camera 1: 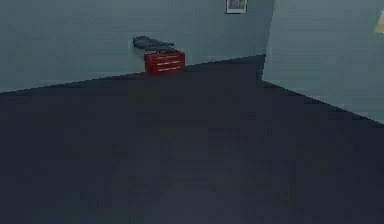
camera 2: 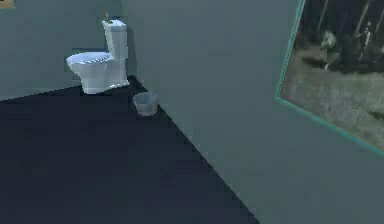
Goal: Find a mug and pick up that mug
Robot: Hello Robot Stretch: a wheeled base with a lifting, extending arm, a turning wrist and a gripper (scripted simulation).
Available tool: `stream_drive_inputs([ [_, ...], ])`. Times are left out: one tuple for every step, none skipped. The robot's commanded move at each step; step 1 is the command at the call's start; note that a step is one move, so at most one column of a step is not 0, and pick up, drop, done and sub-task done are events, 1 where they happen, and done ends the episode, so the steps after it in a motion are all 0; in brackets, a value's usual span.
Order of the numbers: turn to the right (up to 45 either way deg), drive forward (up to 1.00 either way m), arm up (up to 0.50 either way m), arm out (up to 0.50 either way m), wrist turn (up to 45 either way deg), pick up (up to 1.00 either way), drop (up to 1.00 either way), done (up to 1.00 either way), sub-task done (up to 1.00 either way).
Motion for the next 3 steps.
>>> stream_drive_inputs([
  [15.0, 0.00, 0.00, 0.00, 0.0, 0.00, 0.00, 0.00, 0.00],
  [0.0, 1.00, 0.00, 0.00, 0.0, 0.00, 0.00, 0.00, 0.00],
  [0.0, 1.00, 0.00, 0.00, 0.0, 0.00, 0.00, 0.00, 0.00],
])
